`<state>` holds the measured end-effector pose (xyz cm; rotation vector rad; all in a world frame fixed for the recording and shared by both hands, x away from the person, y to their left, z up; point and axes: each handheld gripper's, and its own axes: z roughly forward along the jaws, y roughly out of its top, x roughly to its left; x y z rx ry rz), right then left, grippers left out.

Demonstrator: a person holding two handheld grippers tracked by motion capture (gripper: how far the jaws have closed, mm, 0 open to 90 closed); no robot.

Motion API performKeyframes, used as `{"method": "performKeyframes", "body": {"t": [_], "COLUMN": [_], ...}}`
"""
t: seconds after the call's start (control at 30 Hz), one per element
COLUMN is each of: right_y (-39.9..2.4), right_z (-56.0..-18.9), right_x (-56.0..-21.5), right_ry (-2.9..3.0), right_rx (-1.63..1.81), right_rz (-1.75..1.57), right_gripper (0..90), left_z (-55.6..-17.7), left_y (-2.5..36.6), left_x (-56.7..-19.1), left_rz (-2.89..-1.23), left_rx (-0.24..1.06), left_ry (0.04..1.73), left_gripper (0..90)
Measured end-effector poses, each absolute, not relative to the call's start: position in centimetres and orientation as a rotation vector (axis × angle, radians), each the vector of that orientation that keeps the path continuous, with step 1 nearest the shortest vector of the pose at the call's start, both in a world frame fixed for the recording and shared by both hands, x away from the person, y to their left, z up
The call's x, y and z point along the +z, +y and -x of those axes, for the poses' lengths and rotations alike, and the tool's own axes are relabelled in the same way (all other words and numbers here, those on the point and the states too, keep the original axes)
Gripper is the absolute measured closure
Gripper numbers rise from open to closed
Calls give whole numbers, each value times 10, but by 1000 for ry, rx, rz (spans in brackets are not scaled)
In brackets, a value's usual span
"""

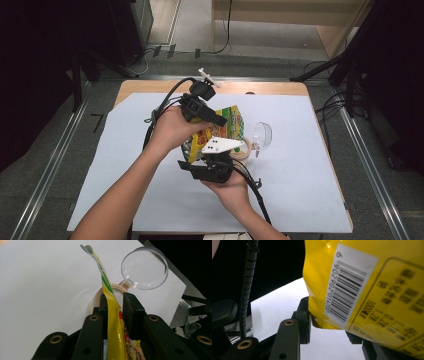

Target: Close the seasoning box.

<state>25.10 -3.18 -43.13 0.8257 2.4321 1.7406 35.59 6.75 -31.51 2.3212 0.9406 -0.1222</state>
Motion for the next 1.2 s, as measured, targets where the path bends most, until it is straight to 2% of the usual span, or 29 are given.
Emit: {"method": "performKeyframes", "body": {"t": [1.2], "right_y": [-33], "right_z": [-251], "right_x": [-431], "right_ry": [2419], "right_rx": [1752], "right_rz": [-830], "right_gripper": [631], "left_z": [-355], "left_y": [64], "left_x": [-311], "left_rz": [-2324], "left_rx": [-114], "left_ry": [931], "left_gripper": [782]}}
